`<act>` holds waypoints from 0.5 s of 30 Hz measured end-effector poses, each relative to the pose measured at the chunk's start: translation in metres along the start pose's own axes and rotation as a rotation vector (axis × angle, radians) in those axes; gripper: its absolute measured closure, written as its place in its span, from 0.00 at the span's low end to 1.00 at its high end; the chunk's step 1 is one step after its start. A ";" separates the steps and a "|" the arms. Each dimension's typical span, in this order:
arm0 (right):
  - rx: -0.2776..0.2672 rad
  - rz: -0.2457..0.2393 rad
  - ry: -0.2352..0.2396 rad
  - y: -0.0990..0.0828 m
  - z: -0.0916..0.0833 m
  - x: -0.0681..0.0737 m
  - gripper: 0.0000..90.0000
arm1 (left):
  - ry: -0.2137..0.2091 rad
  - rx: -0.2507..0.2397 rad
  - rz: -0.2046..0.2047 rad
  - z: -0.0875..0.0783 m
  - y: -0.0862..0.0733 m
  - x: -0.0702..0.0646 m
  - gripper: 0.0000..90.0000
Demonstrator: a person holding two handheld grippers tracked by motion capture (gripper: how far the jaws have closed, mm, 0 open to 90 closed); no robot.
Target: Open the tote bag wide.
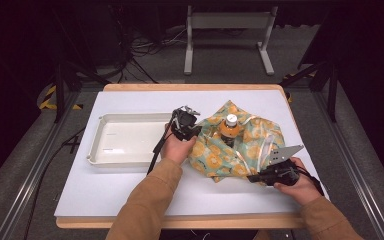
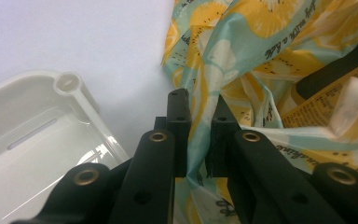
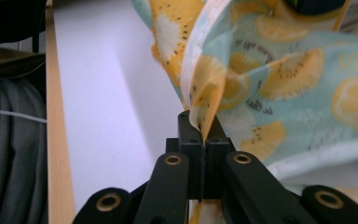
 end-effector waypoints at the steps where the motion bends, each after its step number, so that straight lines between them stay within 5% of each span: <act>1: 0.013 0.003 0.011 -0.004 0.001 0.001 1.00 | 0.001 -0.001 -0.003 0.000 0.000 0.000 0.92; 15: 0.099 0.063 0.041 -0.036 -0.004 0.000 1.00 | 0.007 0.014 -0.004 0.002 -0.003 0.001 0.93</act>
Point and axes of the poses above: each handheld gripper's, and its own axes: z roughly forward along the jaws, y roughly out of its top, x roughly to its left, the point moved 10 cm from there along z, roughly forward along the jaws, and after that the axes turned 11 degrees about x, right-handed, at the moved point
